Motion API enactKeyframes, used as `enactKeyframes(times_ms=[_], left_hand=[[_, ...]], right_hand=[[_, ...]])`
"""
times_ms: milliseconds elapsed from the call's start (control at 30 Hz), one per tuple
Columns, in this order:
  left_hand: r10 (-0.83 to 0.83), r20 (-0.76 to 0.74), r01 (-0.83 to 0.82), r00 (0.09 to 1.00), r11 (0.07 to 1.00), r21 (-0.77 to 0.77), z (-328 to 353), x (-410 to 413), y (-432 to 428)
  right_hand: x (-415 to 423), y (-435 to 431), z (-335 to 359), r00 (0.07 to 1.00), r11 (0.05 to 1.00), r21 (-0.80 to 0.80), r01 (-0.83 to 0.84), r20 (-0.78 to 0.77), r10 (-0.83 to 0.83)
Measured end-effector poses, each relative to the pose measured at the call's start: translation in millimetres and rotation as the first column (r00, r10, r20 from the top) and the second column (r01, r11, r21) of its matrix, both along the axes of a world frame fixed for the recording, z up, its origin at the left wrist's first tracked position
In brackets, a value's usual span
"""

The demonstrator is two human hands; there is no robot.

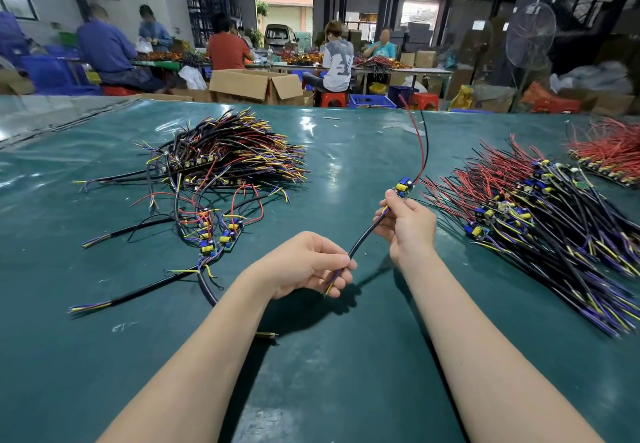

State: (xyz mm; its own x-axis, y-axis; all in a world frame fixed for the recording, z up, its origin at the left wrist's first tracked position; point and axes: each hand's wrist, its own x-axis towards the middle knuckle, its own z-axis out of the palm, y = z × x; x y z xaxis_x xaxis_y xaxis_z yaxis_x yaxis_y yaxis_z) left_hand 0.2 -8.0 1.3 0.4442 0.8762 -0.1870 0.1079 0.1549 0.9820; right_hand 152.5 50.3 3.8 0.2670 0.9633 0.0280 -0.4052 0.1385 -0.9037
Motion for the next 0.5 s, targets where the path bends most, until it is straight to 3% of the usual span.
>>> enactKeyframes(times_ms=[133, 367, 500], left_hand=[[0.043, -0.069, -0.041, 0.997, 0.999, 0.032, 2.6, 2.5, 0.9], [-0.014, -0.047, 0.013, 0.999, 0.999, -0.029, 6.5, -1.8, 1.3], [0.093, -0.197, -0.07, 0.976, 0.99, 0.119, 5.9, -0.8, 1.6]], right_hand=[[5.2, 2.6, -1.6, 0.997, 0.998, -0.019, 0.057, -0.044, -0.058], [5.3, 5.1, -4.8, 0.99, 0.996, -0.036, 0.082, -0.109, -0.085], [7.7, 6.4, -5.1, 0.985, 0.994, -0.048, 0.1, -0.136, -0.105]])
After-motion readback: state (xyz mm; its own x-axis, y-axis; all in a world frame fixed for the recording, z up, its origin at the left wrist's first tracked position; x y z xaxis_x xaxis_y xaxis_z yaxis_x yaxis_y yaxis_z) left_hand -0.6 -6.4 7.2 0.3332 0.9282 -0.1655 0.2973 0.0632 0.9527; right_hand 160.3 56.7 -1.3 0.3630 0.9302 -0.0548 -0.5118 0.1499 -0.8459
